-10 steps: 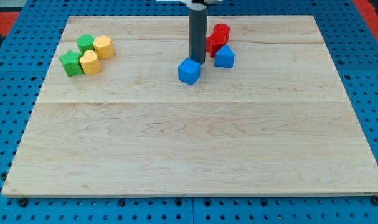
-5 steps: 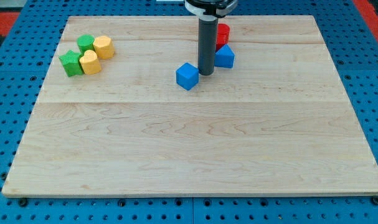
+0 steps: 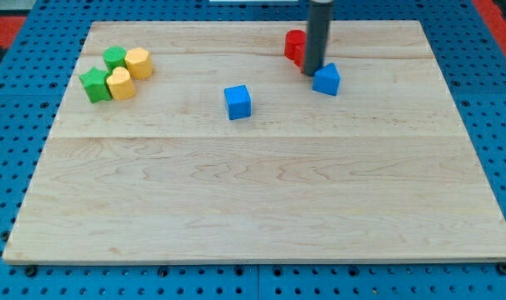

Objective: Push the blue blocks towards the center of the board

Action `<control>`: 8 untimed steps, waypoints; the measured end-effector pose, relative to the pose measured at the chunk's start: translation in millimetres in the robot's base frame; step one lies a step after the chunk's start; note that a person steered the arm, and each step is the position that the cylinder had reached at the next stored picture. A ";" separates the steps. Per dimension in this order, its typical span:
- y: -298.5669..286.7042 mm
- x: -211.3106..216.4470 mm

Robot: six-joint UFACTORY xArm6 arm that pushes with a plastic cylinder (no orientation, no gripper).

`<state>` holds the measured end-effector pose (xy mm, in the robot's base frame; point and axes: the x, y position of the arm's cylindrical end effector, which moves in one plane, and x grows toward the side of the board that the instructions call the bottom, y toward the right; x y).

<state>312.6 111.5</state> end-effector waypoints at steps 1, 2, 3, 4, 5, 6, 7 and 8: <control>56.4 13.5; 74.1 35.0; -36.7 26.9; -54.7 36.1; -78.4 29.4; -96.0 17.7; -149.9 -21.0; -234.5 -35.0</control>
